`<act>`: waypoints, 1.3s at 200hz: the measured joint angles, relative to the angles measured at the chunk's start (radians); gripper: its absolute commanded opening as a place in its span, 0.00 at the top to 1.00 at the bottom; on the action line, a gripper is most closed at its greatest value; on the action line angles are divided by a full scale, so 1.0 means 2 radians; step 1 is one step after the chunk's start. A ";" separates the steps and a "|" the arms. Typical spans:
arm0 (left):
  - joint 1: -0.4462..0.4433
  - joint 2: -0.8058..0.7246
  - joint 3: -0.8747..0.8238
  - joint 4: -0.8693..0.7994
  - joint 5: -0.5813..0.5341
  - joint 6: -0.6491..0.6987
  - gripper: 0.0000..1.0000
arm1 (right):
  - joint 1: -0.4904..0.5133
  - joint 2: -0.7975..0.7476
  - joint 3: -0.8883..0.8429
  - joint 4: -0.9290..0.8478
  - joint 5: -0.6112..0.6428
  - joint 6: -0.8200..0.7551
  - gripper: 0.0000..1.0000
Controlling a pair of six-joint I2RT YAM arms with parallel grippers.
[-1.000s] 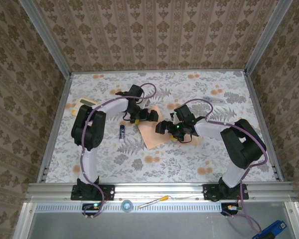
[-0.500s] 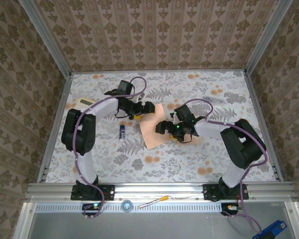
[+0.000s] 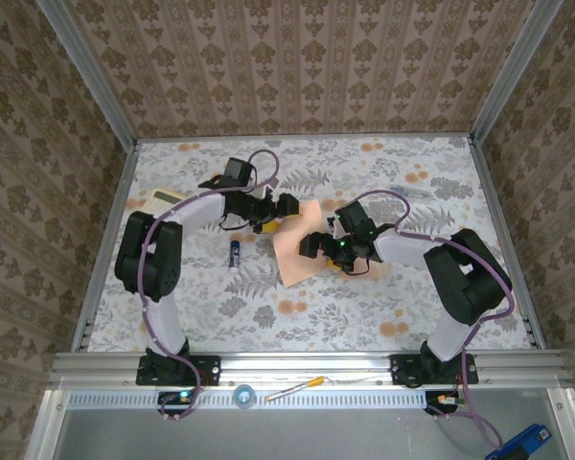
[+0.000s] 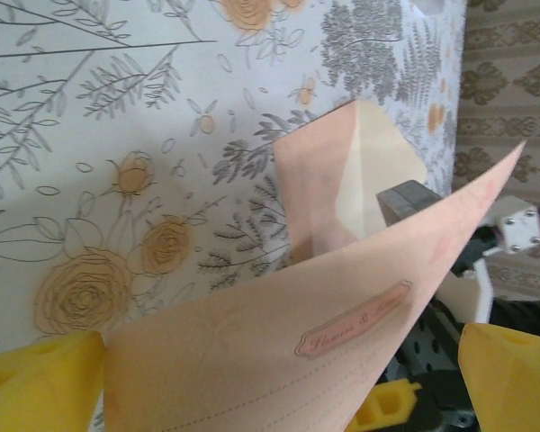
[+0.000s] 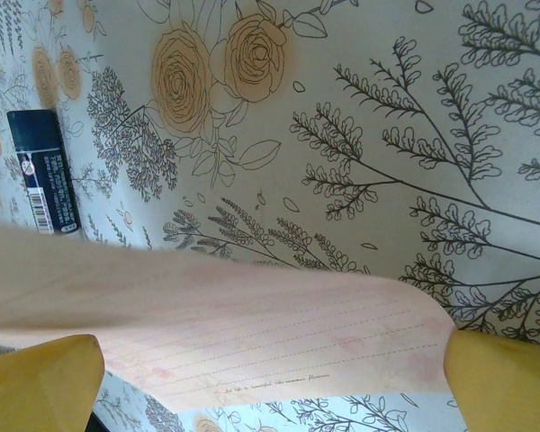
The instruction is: Place the letter into the envelope and seal it
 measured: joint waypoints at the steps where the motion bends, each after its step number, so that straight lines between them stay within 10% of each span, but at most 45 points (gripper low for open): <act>1: 0.000 0.000 0.000 0.000 0.001 0.000 0.00 | 0.000 0.000 0.000 0.000 0.000 0.000 0.00; 260: -0.006 -0.060 -0.054 0.046 0.081 -0.041 0.00 | 0.000 0.000 0.000 0.000 0.000 0.000 0.00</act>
